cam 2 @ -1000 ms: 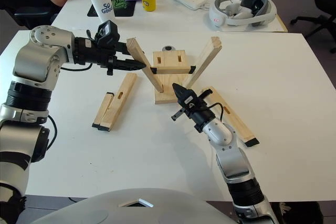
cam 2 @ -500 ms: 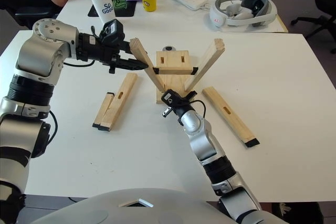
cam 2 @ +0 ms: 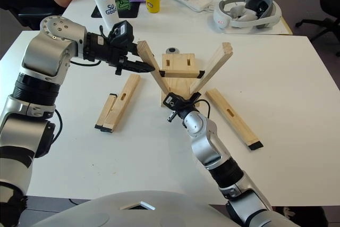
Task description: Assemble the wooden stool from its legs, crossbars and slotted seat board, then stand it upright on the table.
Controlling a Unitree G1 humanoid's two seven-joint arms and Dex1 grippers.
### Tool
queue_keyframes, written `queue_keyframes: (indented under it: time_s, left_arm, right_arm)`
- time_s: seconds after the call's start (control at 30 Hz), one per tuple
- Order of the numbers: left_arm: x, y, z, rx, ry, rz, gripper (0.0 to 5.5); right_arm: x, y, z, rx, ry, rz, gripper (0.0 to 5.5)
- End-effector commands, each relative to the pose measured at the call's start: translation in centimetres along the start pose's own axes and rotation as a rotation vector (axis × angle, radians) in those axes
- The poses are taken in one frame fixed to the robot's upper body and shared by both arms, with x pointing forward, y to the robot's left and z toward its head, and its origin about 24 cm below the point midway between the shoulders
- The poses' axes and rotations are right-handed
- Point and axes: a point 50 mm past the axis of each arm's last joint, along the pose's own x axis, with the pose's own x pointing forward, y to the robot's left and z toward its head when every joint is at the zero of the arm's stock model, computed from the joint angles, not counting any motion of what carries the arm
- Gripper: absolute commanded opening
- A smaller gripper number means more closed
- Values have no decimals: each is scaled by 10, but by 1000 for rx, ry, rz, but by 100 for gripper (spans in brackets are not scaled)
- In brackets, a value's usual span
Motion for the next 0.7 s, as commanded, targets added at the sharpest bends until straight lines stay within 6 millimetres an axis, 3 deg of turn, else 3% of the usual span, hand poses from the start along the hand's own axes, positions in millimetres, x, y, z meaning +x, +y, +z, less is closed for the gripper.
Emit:
queue_keyframes:
  time_s: [0.03, 0.47, 0.6, 0.7]
  left_arm:
    - [32, -15, 1, 30, 15, -121, 202]
    - [64, -24, 12, 67, 38, -181, 202]
    - [57, -22, 5, 49, 59, -160, 202]
    - [44, -16, -2, 18, 66, -121, 202]
  right_arm:
    - [-6, 64, -39, 144, 191, 357, 0]
    - [-7, 71, -35, 187, 176, 392, 0]
    - [-6, 67, -35, 187, 164, 377, 0]
    - [-6, 54, -26, 188, 57, 305, 0]
